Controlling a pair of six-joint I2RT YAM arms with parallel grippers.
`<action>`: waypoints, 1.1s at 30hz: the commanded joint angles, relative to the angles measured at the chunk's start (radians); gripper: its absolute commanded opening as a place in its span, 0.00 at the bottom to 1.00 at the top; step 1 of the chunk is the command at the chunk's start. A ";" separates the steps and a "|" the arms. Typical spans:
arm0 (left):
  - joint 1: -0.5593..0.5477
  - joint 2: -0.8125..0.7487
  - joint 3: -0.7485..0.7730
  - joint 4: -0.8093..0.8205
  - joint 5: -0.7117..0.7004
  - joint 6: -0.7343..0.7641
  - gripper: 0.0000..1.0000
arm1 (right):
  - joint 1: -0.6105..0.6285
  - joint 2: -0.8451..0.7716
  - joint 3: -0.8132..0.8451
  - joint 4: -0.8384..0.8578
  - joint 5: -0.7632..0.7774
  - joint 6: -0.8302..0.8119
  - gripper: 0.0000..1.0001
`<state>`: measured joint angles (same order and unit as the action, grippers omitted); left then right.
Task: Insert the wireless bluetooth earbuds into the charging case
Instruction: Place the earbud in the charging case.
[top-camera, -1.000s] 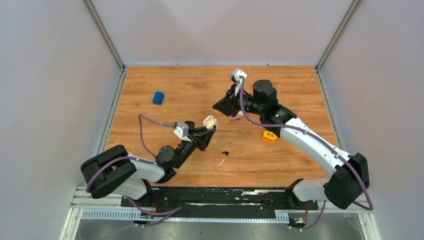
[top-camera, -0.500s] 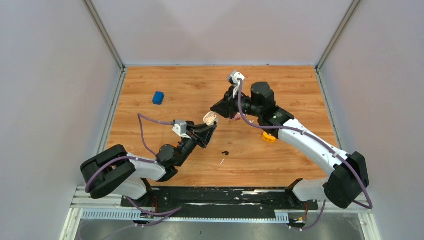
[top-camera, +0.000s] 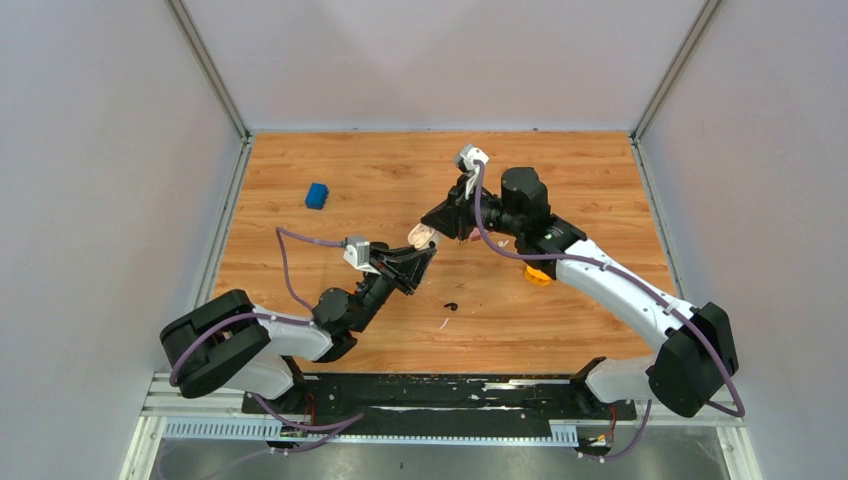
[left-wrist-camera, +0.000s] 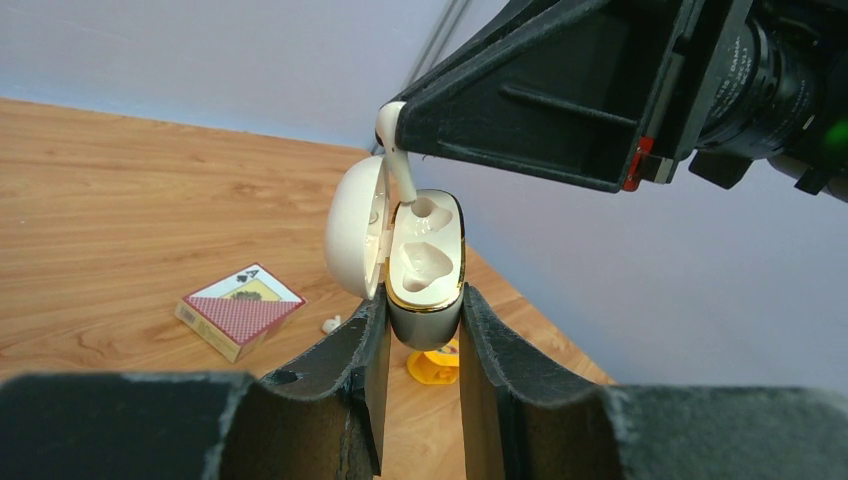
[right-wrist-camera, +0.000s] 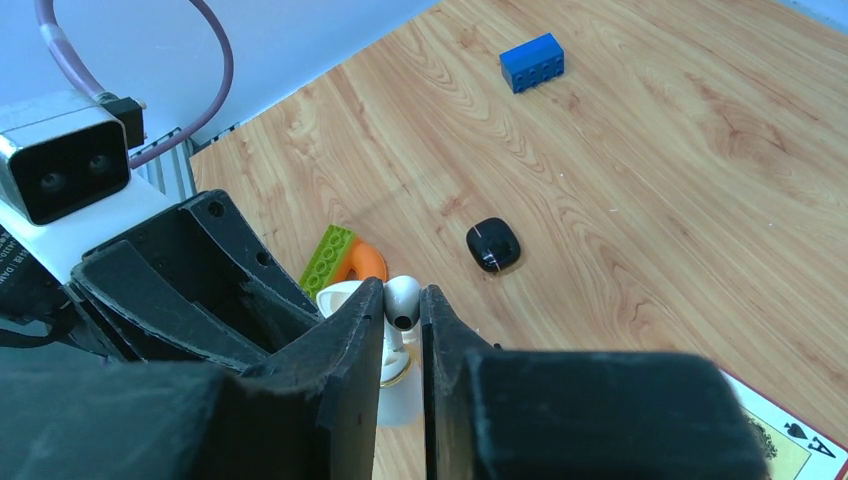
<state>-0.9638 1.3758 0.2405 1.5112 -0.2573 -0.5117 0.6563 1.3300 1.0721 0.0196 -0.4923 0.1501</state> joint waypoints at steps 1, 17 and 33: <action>-0.007 -0.033 0.011 0.095 -0.024 -0.021 0.00 | 0.008 -0.003 -0.009 0.049 -0.011 -0.021 0.11; -0.007 -0.041 -0.008 0.096 -0.052 -0.011 0.00 | 0.008 -0.013 -0.002 0.030 -0.002 -0.038 0.11; -0.007 -0.036 -0.007 0.095 -0.068 -0.004 0.00 | 0.008 -0.015 -0.012 0.026 -0.019 -0.048 0.11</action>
<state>-0.9672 1.3632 0.2291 1.5093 -0.3019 -0.5270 0.6598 1.3300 1.0630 0.0196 -0.4931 0.1200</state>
